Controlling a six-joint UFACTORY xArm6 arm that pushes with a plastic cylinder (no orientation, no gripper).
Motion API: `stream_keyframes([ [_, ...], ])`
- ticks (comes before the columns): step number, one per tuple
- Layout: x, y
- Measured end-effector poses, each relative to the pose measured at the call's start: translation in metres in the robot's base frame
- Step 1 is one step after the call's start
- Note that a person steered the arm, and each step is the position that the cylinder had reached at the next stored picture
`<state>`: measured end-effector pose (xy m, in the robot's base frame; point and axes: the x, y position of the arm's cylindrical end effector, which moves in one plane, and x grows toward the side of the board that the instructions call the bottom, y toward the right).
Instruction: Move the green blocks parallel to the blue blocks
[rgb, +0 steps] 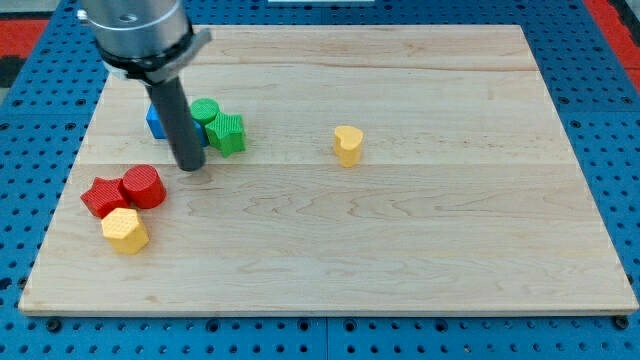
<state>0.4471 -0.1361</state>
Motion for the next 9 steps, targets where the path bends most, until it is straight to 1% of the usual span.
stream_keyframes([
  [1,0.0,0.046],
  [2,-0.011,0.056],
  [3,-0.041,0.042],
  [5,-0.043,0.022],
  [7,-0.044,0.013],
  [9,-0.052,0.058],
])
